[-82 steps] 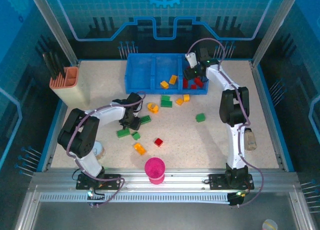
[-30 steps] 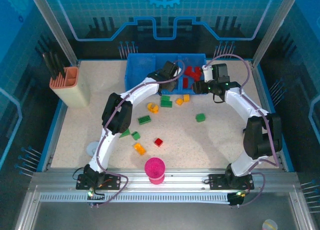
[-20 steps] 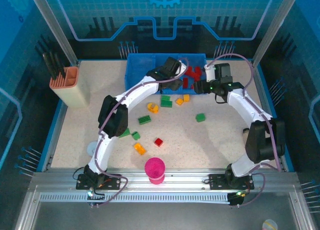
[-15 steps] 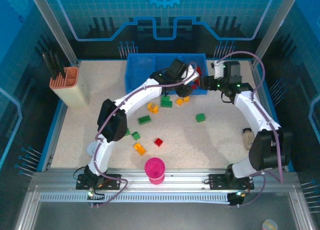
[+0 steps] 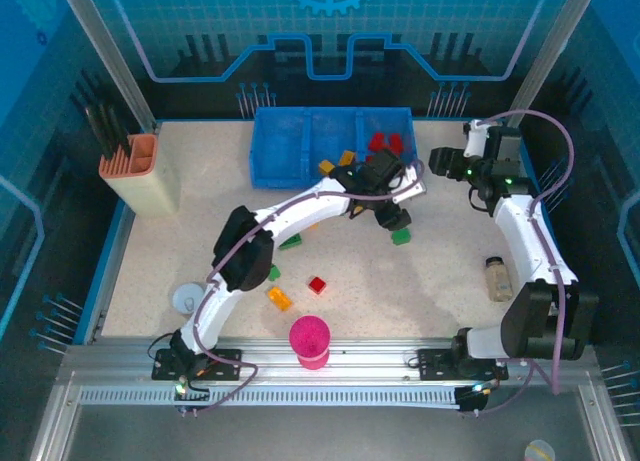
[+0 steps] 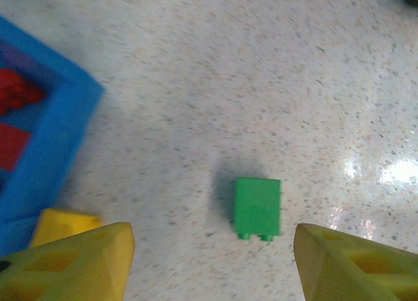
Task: Sort the legos into containers by color
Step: Pick up the lego from the middle-right of the table.
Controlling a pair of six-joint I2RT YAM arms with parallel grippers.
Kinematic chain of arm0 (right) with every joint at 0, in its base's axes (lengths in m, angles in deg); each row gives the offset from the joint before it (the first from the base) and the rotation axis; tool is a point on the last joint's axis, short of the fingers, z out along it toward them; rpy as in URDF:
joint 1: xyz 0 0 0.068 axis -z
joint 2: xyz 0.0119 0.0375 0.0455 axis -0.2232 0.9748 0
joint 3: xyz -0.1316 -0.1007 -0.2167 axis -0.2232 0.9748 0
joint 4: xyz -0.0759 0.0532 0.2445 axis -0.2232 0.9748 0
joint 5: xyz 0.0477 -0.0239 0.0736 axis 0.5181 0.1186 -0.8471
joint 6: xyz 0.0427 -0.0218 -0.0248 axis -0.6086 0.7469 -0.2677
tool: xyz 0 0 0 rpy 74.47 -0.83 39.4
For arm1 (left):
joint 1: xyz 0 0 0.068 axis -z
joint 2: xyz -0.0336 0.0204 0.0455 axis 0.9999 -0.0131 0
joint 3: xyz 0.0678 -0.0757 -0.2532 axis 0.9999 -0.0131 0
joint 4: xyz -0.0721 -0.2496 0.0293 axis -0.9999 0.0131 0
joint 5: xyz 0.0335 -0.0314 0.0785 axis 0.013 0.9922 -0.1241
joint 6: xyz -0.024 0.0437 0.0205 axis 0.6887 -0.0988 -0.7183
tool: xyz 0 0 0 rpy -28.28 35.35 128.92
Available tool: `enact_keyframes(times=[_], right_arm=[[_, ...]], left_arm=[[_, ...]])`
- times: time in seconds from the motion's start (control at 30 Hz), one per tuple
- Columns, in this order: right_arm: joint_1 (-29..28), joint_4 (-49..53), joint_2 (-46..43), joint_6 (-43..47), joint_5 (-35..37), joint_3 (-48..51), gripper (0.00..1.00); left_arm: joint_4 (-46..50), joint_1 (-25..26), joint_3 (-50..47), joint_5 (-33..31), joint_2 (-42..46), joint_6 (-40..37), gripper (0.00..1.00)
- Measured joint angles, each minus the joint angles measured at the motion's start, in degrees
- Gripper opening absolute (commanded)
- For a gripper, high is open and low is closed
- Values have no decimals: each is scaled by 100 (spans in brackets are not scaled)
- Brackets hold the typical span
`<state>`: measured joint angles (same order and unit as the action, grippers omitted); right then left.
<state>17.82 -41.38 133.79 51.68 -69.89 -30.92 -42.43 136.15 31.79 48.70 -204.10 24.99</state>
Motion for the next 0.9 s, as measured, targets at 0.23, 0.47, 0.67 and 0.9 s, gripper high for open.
enact_keyframes(times=[0.23, 0.47, 0.67, 0.9], right_arm=[[330, -70, -118, -136, -299, 304, 76], [490, -179, -136, -243, -501, 380, 76], [490, -212, -136, -262, -562, 444, 76], [492, -264, -107, -278, -592, 446, 76]], left_arm=[[15, 203, 0, 0, -503, -4, 68], [-9, 243, 13, -2, -671, 0, 69], [-17, 280, 129, 83, -925, 9, 69], [-2, 317, 332, 146, -1167, 116, 53]])
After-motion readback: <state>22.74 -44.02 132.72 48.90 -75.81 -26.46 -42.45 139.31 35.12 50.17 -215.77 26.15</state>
